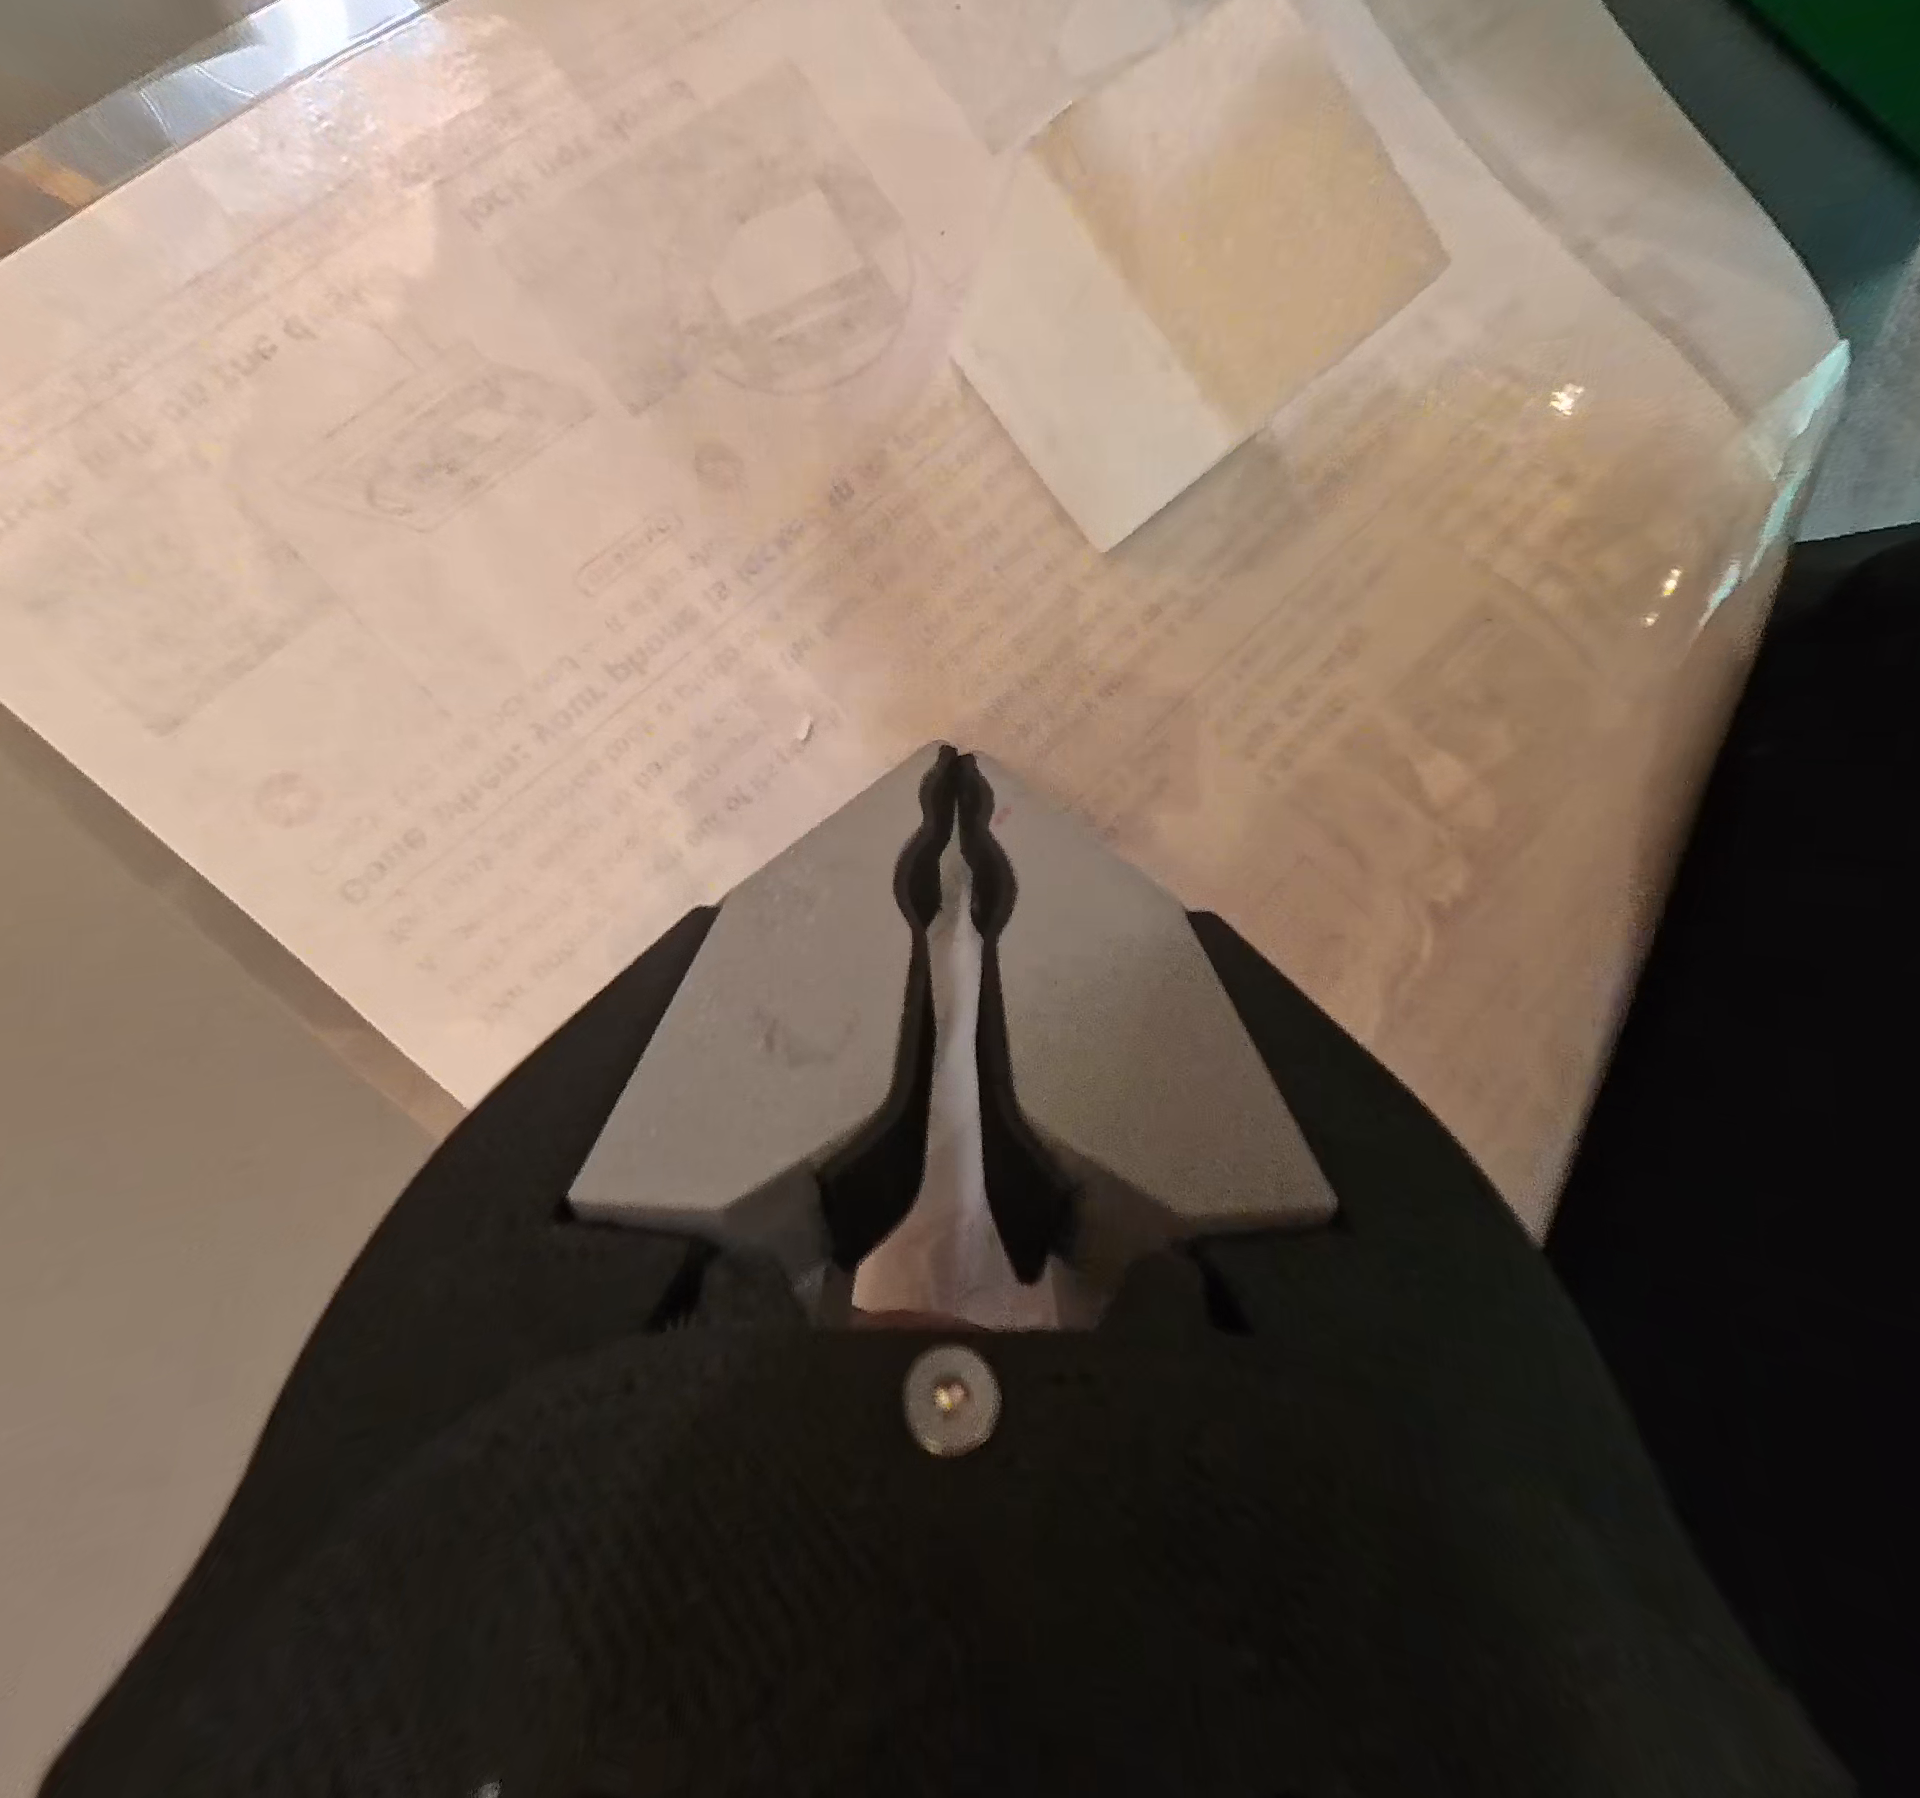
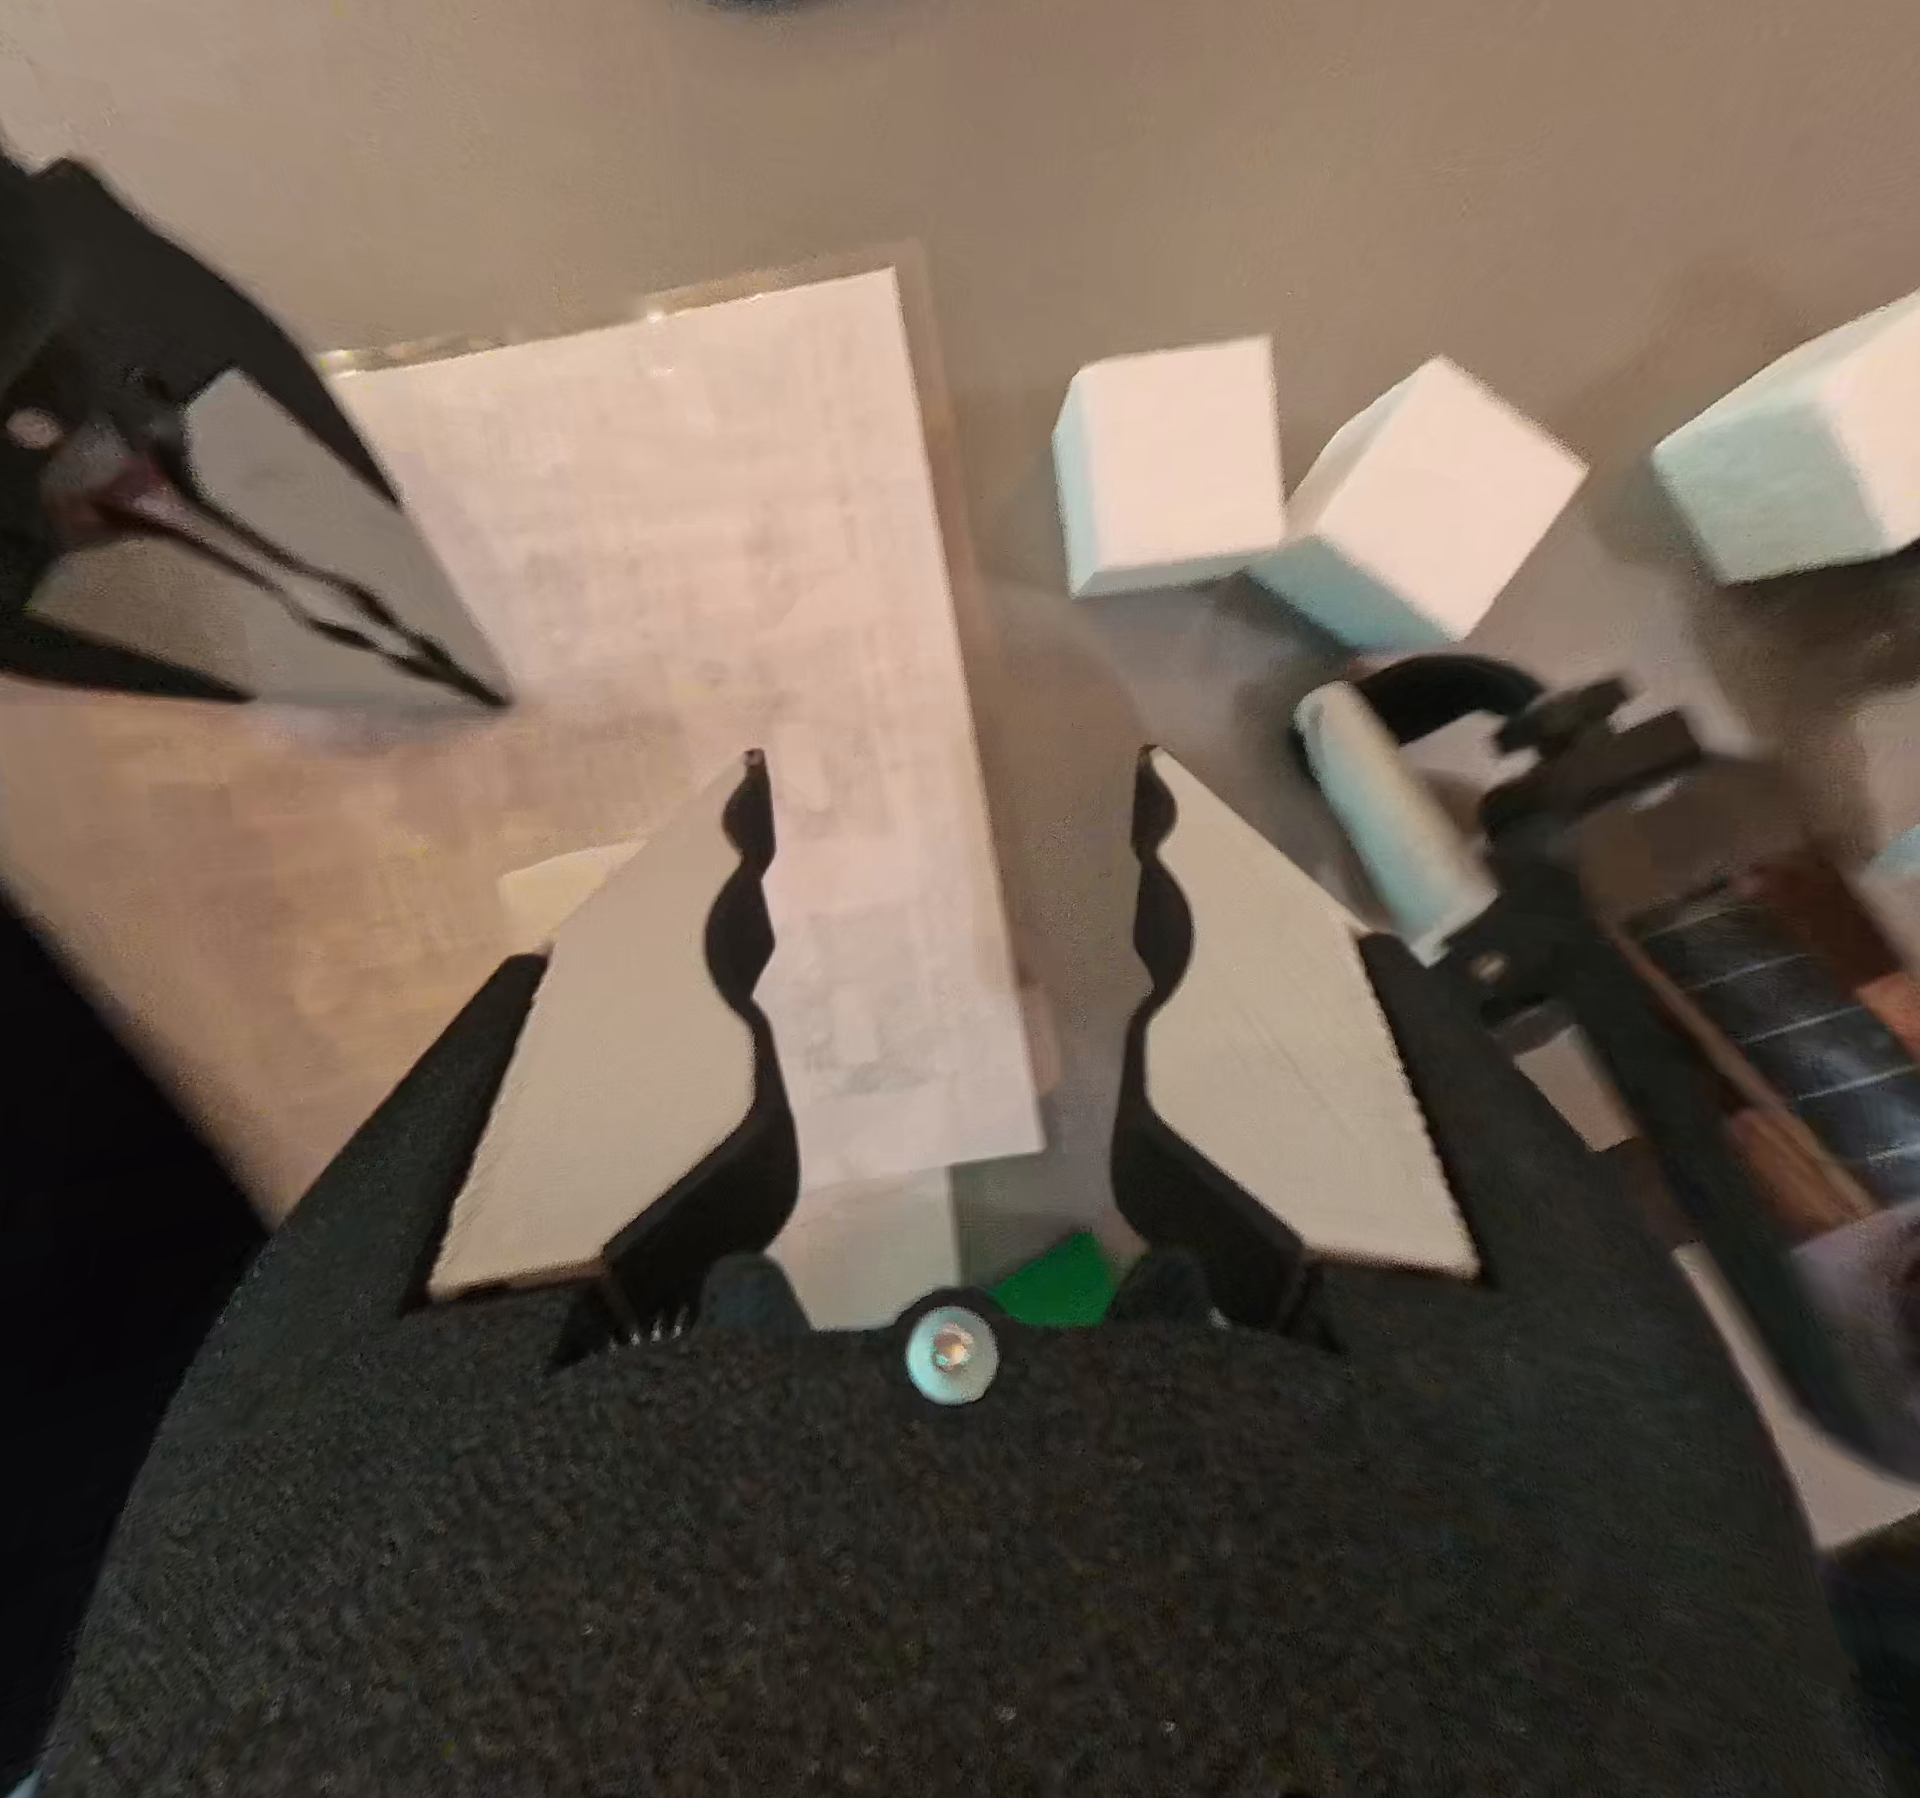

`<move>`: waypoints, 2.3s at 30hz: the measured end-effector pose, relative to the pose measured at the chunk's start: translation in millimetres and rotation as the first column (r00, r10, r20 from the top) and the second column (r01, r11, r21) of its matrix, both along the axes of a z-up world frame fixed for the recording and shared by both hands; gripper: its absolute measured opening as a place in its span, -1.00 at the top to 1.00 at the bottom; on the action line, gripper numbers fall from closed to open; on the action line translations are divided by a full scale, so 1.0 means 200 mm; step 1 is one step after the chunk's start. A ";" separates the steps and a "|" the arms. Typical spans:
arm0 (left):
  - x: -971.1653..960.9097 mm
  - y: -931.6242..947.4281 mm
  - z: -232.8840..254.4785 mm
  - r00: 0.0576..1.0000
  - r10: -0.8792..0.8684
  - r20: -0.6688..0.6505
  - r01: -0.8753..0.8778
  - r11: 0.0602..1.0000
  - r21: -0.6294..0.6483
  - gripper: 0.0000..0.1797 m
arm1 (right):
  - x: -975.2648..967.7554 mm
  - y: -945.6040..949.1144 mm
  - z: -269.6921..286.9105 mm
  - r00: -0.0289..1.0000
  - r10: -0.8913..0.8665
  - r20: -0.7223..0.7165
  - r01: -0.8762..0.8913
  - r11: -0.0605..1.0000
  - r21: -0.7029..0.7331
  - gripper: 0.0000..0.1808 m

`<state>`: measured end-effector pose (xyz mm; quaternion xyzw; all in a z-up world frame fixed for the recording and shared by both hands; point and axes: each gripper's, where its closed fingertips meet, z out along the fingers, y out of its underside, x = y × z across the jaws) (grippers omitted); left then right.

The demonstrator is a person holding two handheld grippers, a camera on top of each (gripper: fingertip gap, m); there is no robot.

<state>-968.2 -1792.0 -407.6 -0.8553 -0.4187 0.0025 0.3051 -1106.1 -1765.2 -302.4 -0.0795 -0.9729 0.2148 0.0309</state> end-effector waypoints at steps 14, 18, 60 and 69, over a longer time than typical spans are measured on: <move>0.00 0.00 0.00 0.999 0.044 -0.004 -0.044 0.999 0.007 1.00 | -0.32 -0.25 -0.40 0.980 0.195 -0.039 -0.155 0.871 0.466 0.32; 0.00 0.00 0.00 0.999 0.045 -0.012 -0.045 0.999 0.007 1.00 | -0.24 -0.25 -0.37 0.989 0.149 0.011 -0.140 0.899 0.416 0.39; 0.00 0.00 0.00 0.999 0.037 -0.005 -0.037 0.999 0.024 1.00 | -0.43 -0.20 0.14 0.956 -0.294 0.023 0.289 0.949 0.125 0.24; 0.00 0.00 0.00 0.999 0.051 -0.003 -0.051 0.999 0.014 1.00 | -0.64 -0.14 -0.38 0.879 -0.472 0.064 0.368 0.759 0.537 0.30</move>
